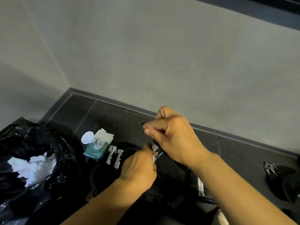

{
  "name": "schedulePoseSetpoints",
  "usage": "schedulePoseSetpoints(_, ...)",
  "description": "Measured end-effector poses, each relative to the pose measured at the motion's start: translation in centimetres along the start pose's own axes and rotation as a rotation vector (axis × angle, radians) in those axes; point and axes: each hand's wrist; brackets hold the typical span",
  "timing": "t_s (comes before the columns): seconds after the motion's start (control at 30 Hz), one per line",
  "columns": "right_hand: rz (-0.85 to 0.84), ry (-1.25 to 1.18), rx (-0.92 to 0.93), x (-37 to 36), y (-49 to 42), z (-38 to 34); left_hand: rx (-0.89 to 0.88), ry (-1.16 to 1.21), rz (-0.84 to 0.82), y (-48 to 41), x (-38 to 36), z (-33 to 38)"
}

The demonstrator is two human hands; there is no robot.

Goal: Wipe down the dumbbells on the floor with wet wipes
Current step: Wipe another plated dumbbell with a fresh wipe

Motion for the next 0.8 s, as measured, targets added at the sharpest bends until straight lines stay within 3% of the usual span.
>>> schedulePoseSetpoints(0.23, -0.318, -0.279, -0.412, 1.3, -6.6, 2.1, -0.112, 0.033, 0.023, -0.2, 0.9, 0.7)
schedulePoseSetpoints(0.33, -0.381, -0.264, -0.533, 1.4, -7.7, 4.1, -0.118, 0.048, 0.065, -0.4, 1.5, 1.2)
schedulePoseSetpoints(0.5, -0.255, -0.366, -0.774, 0.6, -6.8, 6.3, -0.07, 0.133, 0.11, -0.6, 2.1, 1.5)
schedulePoseSetpoints(0.6, -0.233, -0.316, -0.841, 0.5, -5.6, 6.8, -0.084, 0.179, 0.179, -1.1, 2.0, 1.1)
schedulePoseSetpoints(0.8, -0.092, -0.438, -0.978, 1.0, -2.6, 6.2, -0.047, 0.352, 0.25, -2.0, 2.3, 0.2)
Point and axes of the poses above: each hand's wrist, its own y-axis away from the middle knuckle, its own x-axis out of the back of the hand, z = x × y, and after that the axes turned 3 degrees about x, right-handed
